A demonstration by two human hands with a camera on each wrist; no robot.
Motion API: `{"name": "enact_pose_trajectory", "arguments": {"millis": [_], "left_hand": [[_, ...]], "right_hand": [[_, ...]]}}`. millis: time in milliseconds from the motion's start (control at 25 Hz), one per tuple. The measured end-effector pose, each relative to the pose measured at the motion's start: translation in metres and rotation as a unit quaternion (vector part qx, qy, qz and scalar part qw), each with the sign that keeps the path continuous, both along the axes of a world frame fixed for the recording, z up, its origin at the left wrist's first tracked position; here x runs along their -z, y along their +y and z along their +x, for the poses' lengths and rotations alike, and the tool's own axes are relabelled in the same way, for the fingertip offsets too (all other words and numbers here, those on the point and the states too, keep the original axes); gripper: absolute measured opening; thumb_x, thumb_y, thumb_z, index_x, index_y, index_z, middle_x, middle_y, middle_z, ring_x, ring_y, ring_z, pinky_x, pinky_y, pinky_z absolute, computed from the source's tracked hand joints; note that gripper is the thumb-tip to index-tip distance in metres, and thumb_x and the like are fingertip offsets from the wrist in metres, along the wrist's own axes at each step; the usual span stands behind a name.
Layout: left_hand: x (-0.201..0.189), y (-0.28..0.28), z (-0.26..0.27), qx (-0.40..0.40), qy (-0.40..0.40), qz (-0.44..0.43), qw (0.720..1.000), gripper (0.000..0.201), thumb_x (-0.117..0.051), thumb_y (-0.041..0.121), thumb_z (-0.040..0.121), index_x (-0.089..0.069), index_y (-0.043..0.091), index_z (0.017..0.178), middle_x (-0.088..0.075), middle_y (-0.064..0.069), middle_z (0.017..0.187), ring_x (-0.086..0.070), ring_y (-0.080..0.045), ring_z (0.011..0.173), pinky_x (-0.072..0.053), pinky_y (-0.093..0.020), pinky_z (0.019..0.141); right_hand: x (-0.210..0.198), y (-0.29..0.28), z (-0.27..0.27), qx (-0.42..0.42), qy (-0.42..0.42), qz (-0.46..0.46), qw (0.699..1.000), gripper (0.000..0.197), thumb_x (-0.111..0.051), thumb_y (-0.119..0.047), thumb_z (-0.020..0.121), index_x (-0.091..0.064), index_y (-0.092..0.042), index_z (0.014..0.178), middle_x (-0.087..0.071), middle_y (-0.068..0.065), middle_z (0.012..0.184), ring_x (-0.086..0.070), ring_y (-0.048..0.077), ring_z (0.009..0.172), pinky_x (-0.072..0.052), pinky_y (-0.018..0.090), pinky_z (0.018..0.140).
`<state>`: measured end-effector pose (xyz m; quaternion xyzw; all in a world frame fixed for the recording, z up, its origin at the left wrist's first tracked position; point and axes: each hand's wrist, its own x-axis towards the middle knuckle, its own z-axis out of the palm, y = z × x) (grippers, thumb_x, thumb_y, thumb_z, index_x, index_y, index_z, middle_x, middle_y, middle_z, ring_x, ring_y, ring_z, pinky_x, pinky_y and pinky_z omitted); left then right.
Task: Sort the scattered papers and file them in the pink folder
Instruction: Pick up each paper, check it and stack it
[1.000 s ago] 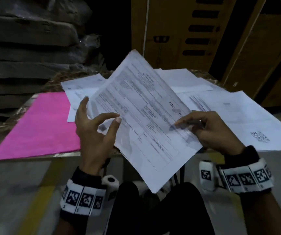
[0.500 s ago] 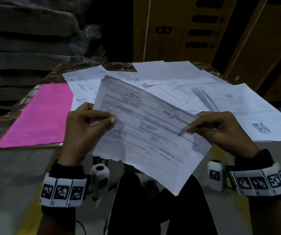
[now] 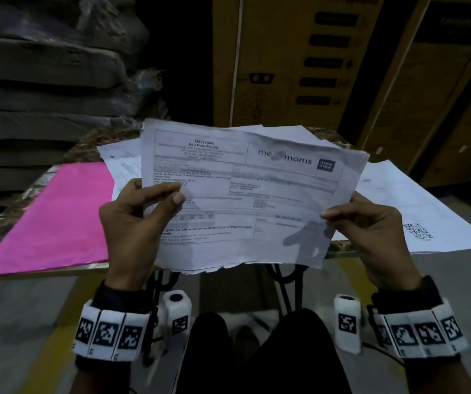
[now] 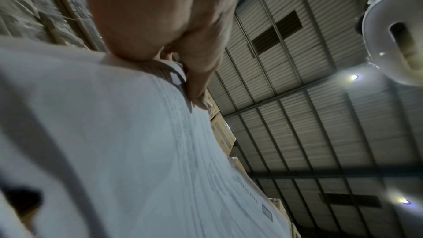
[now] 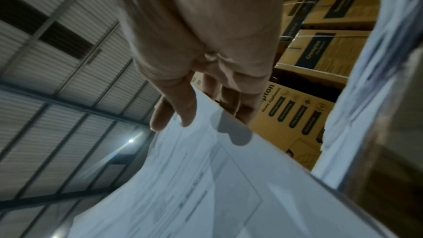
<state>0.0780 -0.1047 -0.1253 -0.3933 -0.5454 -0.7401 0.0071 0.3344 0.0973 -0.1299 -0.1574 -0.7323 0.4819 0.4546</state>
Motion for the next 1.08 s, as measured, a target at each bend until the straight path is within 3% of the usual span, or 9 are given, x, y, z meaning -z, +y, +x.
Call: {"name": "enact_pose_trajectory", "arguments": {"millis": [120,240,320,400,600,760,880,960,1080], "left_hand": [[-0.011,0.009,0.008,-0.033,0.067,0.006,0.997,0.028,-0.076,0.010,0.083,-0.071,0.023,0.107,-0.064,-0.002,0.108,-0.064,-0.019,0.113,-0.054,-0.024,0.091],[-0.010,0.015,0.013,-0.065,0.114,-0.009,0.991,0.041,-0.075,0.004,0.084,-0.066,0.024,0.118,-0.057,-0.008,0.117,-0.060,-0.012,0.118,-0.052,-0.020,0.094],[0.001,0.019,0.015,-0.070,0.116,-0.038,0.990,0.038,-0.075,0.003,0.083,-0.066,0.019,0.116,-0.056,-0.003,0.116,-0.056,0.000,0.117,-0.052,-0.015,0.092],[0.015,0.022,0.016,-0.041,0.068,-0.053,0.995,0.032,-0.074,0.001,0.082,-0.070,0.018,0.108,-0.056,0.004,0.114,-0.056,0.004,0.116,-0.053,-0.015,0.090],[0.027,0.026,0.014,-0.056,0.054,-0.059,0.995,0.033,-0.075,-0.005,0.080,-0.073,0.024,0.097,-0.059,-0.004,0.113,-0.058,0.003,0.115,-0.052,-0.012,0.088],[0.031,0.031,0.006,-0.046,0.079,-0.103,0.990,0.030,-0.077,0.003,0.082,-0.073,0.026,0.101,-0.054,0.006,0.116,-0.056,-0.005,0.120,-0.053,-0.015,0.089],[0.036,0.034,0.011,-0.071,0.087,-0.140,0.984,0.022,-0.079,0.011,0.081,-0.075,0.021,0.100,-0.045,0.005,0.131,-0.047,-0.015,0.127,-0.050,-0.013,0.092],[0.036,0.038,0.020,-0.106,0.095,-0.150,0.978,0.021,-0.079,0.013,0.082,-0.075,0.025,0.099,-0.037,0.004,0.143,-0.039,-0.016,0.128,-0.039,-0.007,0.095],[0.034,0.046,0.040,-0.130,0.122,-0.166,0.970,0.025,-0.078,0.022,0.084,-0.073,0.036,0.105,-0.033,0.007,0.147,-0.034,-0.017,0.129,-0.040,-0.038,0.105]], "right_hand": [[-0.018,0.001,0.000,0.050,0.044,0.049,0.997,0.047,-0.062,0.017,0.084,-0.079,-0.025,0.070,-0.073,0.002,0.093,-0.068,0.025,0.100,-0.059,0.030,0.079],[-0.021,0.002,-0.001,0.113,0.077,0.108,0.985,0.043,-0.061,0.025,0.080,-0.075,-0.015,0.072,-0.072,-0.003,0.084,-0.066,0.032,0.091,-0.054,0.019,0.077],[-0.006,0.003,-0.004,0.124,0.070,0.104,0.984,0.052,-0.059,0.029,0.078,-0.075,-0.019,0.068,-0.071,-0.001,0.087,-0.066,0.033,0.093,-0.054,0.019,0.079],[0.010,0.003,-0.009,0.113,0.039,0.074,0.990,0.062,-0.056,0.031,0.078,-0.075,-0.026,0.064,-0.072,0.001,0.093,-0.066,0.030,0.103,-0.056,0.020,0.080],[0.008,0.005,-0.016,0.096,0.019,0.091,0.991,0.053,-0.056,0.027,0.081,-0.073,-0.023,0.073,-0.071,0.006,0.102,-0.064,0.020,0.114,-0.057,0.025,0.083],[0.005,0.008,-0.014,0.101,-0.007,0.082,0.991,0.053,-0.054,0.024,0.085,-0.074,-0.025,0.077,-0.071,0.004,0.104,-0.064,0.015,0.111,-0.055,0.025,0.088],[0.005,0.006,-0.008,0.151,-0.003,0.067,0.986,0.053,-0.049,0.022,0.089,-0.075,-0.024,0.088,-0.070,0.005,0.105,-0.064,0.012,0.107,-0.050,0.016,0.090],[0.007,0.006,-0.001,0.167,0.012,0.028,0.986,0.051,-0.047,0.016,0.094,-0.073,-0.027,0.099,-0.068,0.002,0.114,-0.061,0.012,0.115,-0.048,0.018,0.098],[0.014,0.003,0.011,0.200,0.031,-0.041,0.979,0.053,-0.046,0.012,0.096,-0.070,-0.034,0.106,-0.066,-0.004,0.123,-0.057,0.009,0.123,-0.043,0.032,0.111]]}}
